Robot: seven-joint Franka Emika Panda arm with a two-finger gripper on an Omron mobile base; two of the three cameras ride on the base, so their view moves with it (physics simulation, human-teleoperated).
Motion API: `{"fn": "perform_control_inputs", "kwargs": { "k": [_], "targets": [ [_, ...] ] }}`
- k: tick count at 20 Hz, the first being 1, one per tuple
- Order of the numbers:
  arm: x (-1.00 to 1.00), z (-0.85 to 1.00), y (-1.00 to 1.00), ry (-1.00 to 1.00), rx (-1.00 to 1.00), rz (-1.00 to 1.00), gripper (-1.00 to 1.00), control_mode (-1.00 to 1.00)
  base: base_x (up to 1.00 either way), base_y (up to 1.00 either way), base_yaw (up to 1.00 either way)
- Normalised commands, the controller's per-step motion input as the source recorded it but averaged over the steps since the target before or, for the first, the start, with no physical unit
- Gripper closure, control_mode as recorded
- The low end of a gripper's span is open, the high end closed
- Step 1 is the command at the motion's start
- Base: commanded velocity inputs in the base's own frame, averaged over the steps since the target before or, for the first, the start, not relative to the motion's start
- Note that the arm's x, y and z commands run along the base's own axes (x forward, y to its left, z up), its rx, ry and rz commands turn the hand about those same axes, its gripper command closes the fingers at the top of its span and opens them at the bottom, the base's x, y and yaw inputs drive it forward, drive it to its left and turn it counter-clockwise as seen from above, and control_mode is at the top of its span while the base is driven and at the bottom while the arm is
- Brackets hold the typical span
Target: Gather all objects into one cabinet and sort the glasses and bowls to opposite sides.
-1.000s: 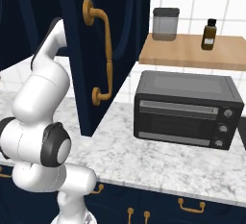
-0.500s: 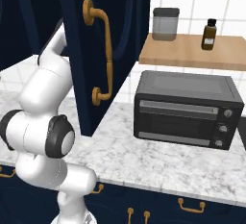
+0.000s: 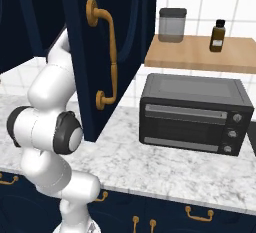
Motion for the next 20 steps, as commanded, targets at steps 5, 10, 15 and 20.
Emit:
{"fn": "perform_control_inputs", "kwargs": {
  "k": [5,10,15,20],
  "targets": [
    [0.40,0.00,-0.13,0.05,0.05,0.03,-1.00,-1.00,0.00,0.00,0.00],
    [0.38,0.00,-0.03,0.03,0.00,0.00,1.00,-1.00,0.00,0.00,0.00],
    [0.42,0.00,-0.13,0.04,0.03,0.00,1.00,-1.00,0.00,0.00,0.00],
    [0.38,0.00,-0.10,0.02,0.02,0.00,1.00,-1.00,0.00,0.00,0.00]
  ]
}}
